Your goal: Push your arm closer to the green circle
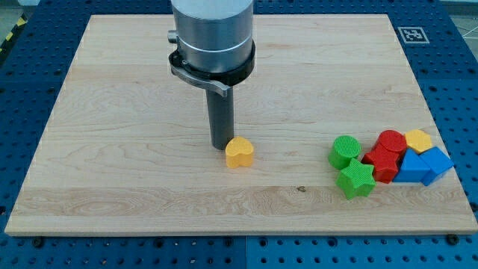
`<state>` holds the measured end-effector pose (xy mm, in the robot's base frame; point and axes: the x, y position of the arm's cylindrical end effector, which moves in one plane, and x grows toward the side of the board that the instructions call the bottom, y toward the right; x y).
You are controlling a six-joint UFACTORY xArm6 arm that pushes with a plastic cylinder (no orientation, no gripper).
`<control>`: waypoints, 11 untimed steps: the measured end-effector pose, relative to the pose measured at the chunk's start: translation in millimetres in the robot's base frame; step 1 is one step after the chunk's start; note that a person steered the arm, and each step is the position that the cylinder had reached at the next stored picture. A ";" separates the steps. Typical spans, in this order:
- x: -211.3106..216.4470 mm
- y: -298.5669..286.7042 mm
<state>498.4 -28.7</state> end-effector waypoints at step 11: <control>-42.5 108.7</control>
